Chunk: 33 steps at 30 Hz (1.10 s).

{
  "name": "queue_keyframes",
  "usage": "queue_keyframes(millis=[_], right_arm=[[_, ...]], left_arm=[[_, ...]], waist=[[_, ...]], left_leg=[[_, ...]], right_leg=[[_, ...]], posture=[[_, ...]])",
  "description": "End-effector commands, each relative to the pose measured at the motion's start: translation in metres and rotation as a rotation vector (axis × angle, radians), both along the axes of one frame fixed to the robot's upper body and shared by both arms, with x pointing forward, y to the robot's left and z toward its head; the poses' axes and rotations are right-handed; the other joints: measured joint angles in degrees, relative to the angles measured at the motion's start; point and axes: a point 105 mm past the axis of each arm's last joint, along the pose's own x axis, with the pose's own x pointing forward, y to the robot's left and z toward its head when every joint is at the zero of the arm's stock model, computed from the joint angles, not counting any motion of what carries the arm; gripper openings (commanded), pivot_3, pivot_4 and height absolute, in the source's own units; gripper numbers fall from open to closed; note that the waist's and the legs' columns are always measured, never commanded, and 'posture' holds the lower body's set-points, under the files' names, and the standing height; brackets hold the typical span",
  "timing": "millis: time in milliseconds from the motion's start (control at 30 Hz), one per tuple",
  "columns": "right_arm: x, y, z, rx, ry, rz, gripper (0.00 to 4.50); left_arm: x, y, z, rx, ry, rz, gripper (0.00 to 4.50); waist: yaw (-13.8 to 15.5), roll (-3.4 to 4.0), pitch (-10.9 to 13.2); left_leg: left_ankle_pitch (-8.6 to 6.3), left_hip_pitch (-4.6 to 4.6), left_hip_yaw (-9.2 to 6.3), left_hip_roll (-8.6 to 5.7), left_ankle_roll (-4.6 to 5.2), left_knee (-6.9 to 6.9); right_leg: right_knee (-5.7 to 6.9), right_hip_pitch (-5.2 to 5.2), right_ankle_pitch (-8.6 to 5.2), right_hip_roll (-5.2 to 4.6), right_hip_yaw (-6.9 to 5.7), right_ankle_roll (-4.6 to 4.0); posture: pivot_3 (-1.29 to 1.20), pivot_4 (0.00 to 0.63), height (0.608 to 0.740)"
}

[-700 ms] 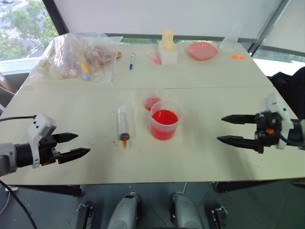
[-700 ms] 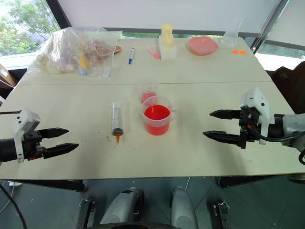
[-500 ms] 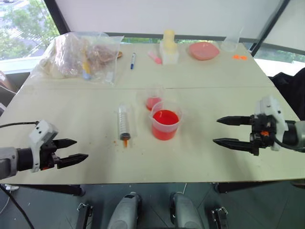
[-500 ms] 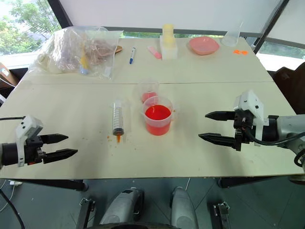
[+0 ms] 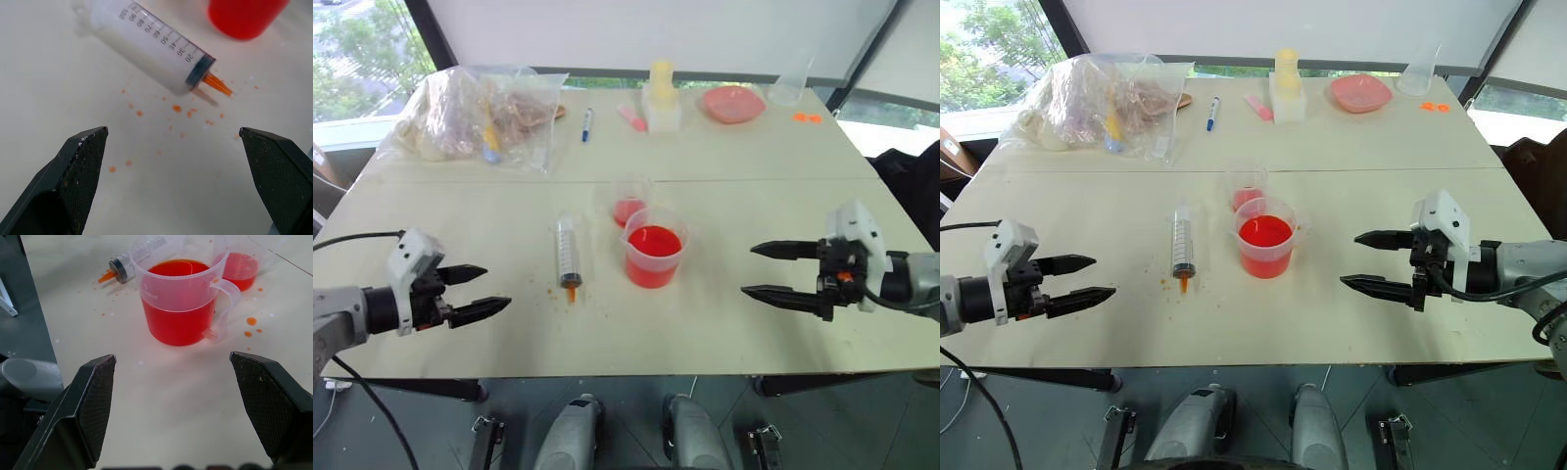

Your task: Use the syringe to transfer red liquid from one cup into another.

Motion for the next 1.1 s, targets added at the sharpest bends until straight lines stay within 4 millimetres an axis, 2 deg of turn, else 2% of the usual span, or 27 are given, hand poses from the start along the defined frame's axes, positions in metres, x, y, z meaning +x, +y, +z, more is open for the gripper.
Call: queue_keyframes(millis=[33, 167, 233, 300, 400, 533, 667, 833, 967, 1100], right_arm=[[0.001, 0.004, 0.009, -0.01, -0.053, 0.023, 3.9], [0.007, 0.004, 0.015, -0.056, -0.098, 0.072, 3.9], [0.014, 0.007, 0.028, -0.076, -0.164, 0.111, 3.9], [0.018, 0.013, 0.039, -0.076, -0.215, 0.159, 3.9], [0.023, 0.029, 0.053, -0.067, -0.291, 0.249, 3.9], [0.028, 0.055, 0.07, -0.084, -0.427, 0.38, 3.9], [0.029, 0.074, 0.08, -0.077, -0.523, 0.452, 3.9], [0.017, 0.094, 0.084, -0.043, -0.572, 0.538, 3.9], [0.007, 0.103, 0.077, -0.012, -0.552, 0.566, 3.9], [0.008, 0.103, 0.071, -0.003, -0.534, 0.545, 3.9]], left_arm=[[0.006, -0.013, 0.011, 0.042, -0.023, -0.02, 4.46], [0.023, -0.027, 0.031, 0.124, 0.032, -0.008, 4.46], [0.051, -0.028, 0.047, 0.094, 0.087, 0.127, 4.46], [0.071, -0.03, 0.055, 0.052, 0.187, 0.244, 4.46], [0.09, -0.043, 0.054, 0.038, 0.327, 0.3, 4.46], [0.113, -0.062, 0.052, -0.007, 0.447, 0.337, 4.46], [0.123, -0.066, 0.047, 0.02, 0.53, 0.409, 4.46], [0.131, -0.063, 0.035, 0.102, 0.581, 0.537, 4.46], [0.131, -0.086, 0.024, 0.113, 0.619, 0.485, 4.46], [0.131, -0.095, 0.01, 0.105, 0.667, 0.5, 4.46]], waist=[[-0.03, 0.0, 0.0], [-0.02, -0.05, 0.04], [0.13, 0.0, 0.07], [-0.09, -0.02, 0.12], [-0.87, -0.05, 0.07], [-2.02, -0.06, 0.11], [-1.74, -0.06, 0.12], [-1.3, -0.07, 0.13], [-1.25, -0.11, 0.14], [-1.28, -0.12, 0.14]], left_leg=[[0.0, 0.0, 0.01, 0.0, 0.0, 0.0], [0.01, 0.0, -0.07, -0.01, 0.01, 0.09], [0.01, 0.0, -0.06, -0.04, 0.01, 0.11], [0.04, 0.0, -0.21, -0.1, 0.03, 0.29], [0.04, 0.21, -0.22, -0.16, 0.03, 0.25], [0.05, 0.14, -0.22, -0.14, -0.01, 0.06], [0.11, -0.06, -0.23, -0.15, -0.11, 0.04], [0.1, -0.06, -0.23, -0.22, -0.11, 0.04], [0.1, -0.1, -0.25, -0.23, -0.12, 0.07], [0.1, -0.1, -0.26, -0.27, -0.11, 0.1]], right_leg=[[0.0, 0.0, 0.0, 0.01, 0.0, 0.0], [0.03, 0.05, 0.02, 0.09, -0.09, 0.03], [0.06, 0.07, 0.02, 0.09, -0.09, 0.05], [0.16, 0.17, 0.1, 0.14, -0.23, 0.31], [0.29, 0.36, 0.17, 0.16, -0.21, 0.56], [0.41, 0.08, 0.15, 0.17, -0.13, 0.56], [0.43, -0.18, 0.16, 0.17, -0.1, 0.55], [0.38, -0.14, 0.16, 0.11, -0.05, 0.56], [0.38, -0.15, 0.16, 0.09, -0.06, 0.56], [0.39, -0.12, 0.16, 0.05, -0.06, 0.57]], posture=[[0.0, 0.15, 0.74], [0.0, 0.15, 0.74], [0.0, 0.15, 0.74], [0.0, 0.15, 0.74], [0.0, 0.15, 0.74], [0.0, 0.15, 0.74], [0.0, 0.15, 0.74], [0.0, 0.15, 0.74], [0.0, 0.15, 0.74], [0.0, 0.15, 0.74]])
